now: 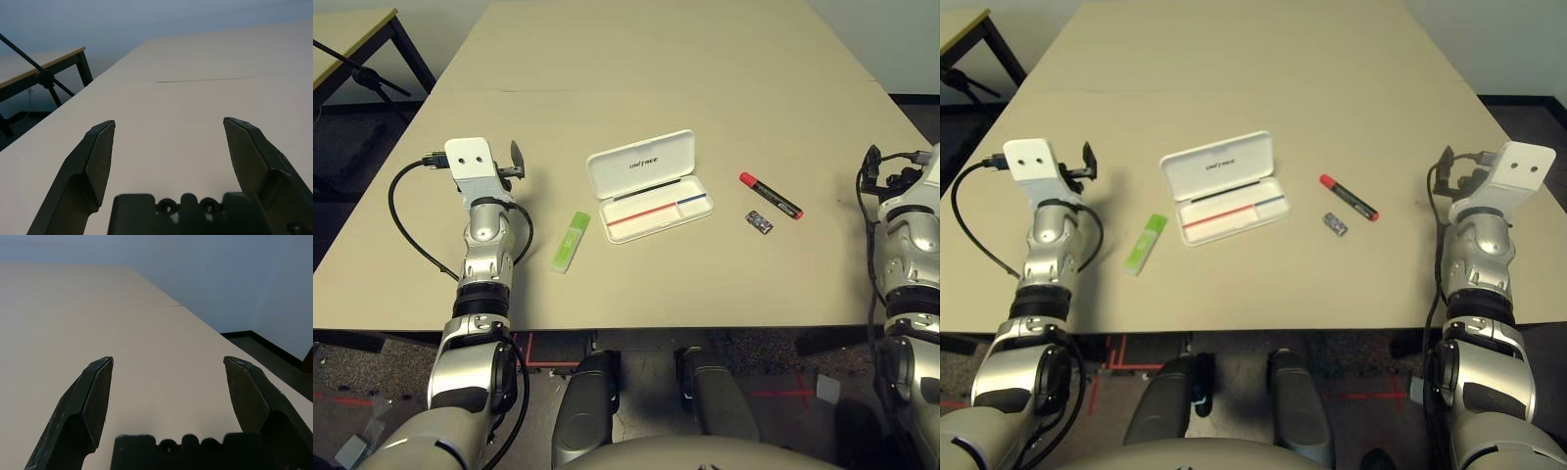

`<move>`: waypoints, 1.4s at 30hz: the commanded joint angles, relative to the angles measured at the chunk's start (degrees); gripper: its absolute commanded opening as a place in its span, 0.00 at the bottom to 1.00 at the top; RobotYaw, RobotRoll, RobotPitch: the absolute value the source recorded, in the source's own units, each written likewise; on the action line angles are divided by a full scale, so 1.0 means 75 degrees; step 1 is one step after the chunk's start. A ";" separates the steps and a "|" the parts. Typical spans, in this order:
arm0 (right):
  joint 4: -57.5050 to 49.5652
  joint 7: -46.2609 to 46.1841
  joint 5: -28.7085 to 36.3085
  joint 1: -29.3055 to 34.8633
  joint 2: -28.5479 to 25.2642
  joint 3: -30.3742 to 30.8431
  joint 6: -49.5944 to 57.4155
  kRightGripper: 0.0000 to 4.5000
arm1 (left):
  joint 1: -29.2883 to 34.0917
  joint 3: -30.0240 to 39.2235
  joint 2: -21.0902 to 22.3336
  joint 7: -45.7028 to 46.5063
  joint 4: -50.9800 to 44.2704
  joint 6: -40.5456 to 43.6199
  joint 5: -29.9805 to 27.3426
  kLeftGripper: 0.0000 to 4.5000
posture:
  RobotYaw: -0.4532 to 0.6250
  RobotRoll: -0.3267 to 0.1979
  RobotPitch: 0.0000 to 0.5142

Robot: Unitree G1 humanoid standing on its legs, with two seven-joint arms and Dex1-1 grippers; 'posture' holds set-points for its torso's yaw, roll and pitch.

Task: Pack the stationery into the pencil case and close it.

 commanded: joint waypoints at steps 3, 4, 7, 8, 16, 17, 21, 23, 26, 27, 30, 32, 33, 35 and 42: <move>0.0058 0.0133 0.0069 -0.0176 0.0058 0.0041 0.0058 1.00 | 0.0156 -0.0036 0.0023 0.0020 -0.0031 -0.0036 0.0086 0.99 | 0.41 0.62 0.31; -0.0006 0.0225 0.0094 -0.0216 0.0087 0.0073 0.0093 1.00 | 0.0162 -0.0009 0.0027 0.0016 -0.0059 -0.0014 0.0057 0.99 | 0.42 0.62 0.32; -0.0059 0.0463 0.0126 -0.0311 0.0114 0.0145 0.0165 1.00 | 0.0172 -0.0017 0.0107 -0.0087 -0.0065 0.0016 0.0057 0.99 | 0.44 0.62 0.30; -0.0023 0.0564 0.0138 -0.0347 0.0124 0.0159 0.0189 1.00 | 0.0206 0.0019 0.0109 -0.0168 -0.0175 0.0046 -0.0032 0.99 | 0.45 0.62 0.29; 0.0451 0.1249 0.0127 -0.0686 0.0190 0.0278 0.0290 1.00 | 0.0683 0.0151 0.0321 -0.0826 -0.1187 0.0542 -0.0378 0.99 | 0.53 0.62 0.23; 0.0460 0.1291 0.0126 -0.0729 0.0198 0.0299 0.0304 1.00 | 0.0707 0.0186 0.0334 -0.0826 -0.1222 0.0575 -0.0395 0.99 | 0.53 0.62 0.24; 0.0476 0.1451 0.0178 -0.0851 0.0181 0.0331 0.0352 1.00 | 0.0677 0.0223 0.0335 -0.0827 -0.1266 0.0673 -0.0415 0.99 | 0.54 0.62 0.26; 0.0514 0.1560 0.0128 -0.0867 0.0151 0.0402 0.0387 1.00 | 0.0632 0.0223 0.0333 -0.0843 -0.1221 0.0652 -0.0420 0.99 | 0.54 0.62 0.27; 0.0475 0.1718 0.0095 -0.0761 0.0094 0.0464 0.0458 1.00 | 0.0739 0.0220 0.0270 -0.0854 -0.1394 0.0702 -0.0481 0.99 | 0.54 0.62 0.30; 0.0437 0.1731 0.0091 -0.0712 0.0086 0.0463 0.0474 1.00 | 0.0812 0.0219 0.0255 -0.0865 -0.1454 0.0717 -0.0499 0.99 | 0.54 0.62 0.30; 0.0426 0.1740 0.0088 -0.0686 0.0070 0.0443 0.0480 1.00 | 0.0923 0.0224 0.0252 -0.0878 -0.1488 0.0737 -0.0512 0.99 | 0.52 0.62 0.32; 0.0416 0.1726 0.0095 -0.0680 0.0080 0.0431 0.0476 1.00 | 0.0944 0.0242 0.0262 -0.0887 -0.1495 0.0753 -0.0525 0.99 | 0.52 0.62 0.31; 0.0413 0.1715 0.0094 -0.0685 0.0084 0.0431 0.0473 1.00 | 0.0939 0.0240 0.0273 -0.0893 -0.1490 0.0759 -0.0522 0.99 | 0.52 0.62 0.31; 0.0420 0.1695 0.0093 -0.0702 0.0094 0.0430 0.0462 1.00 | 0.0904 0.0237 0.0296 -0.0901 -0.1439 0.0759 -0.0516 0.99 | 0.51 0.62 0.30; 0.0395 0.1635 0.0115 -0.0742 0.0106 0.0398 0.0408 1.00 | 0.0611 0.0334 0.0365 -0.0907 -0.1070 0.0704 -0.0571 0.99 | 0.49 0.62 0.28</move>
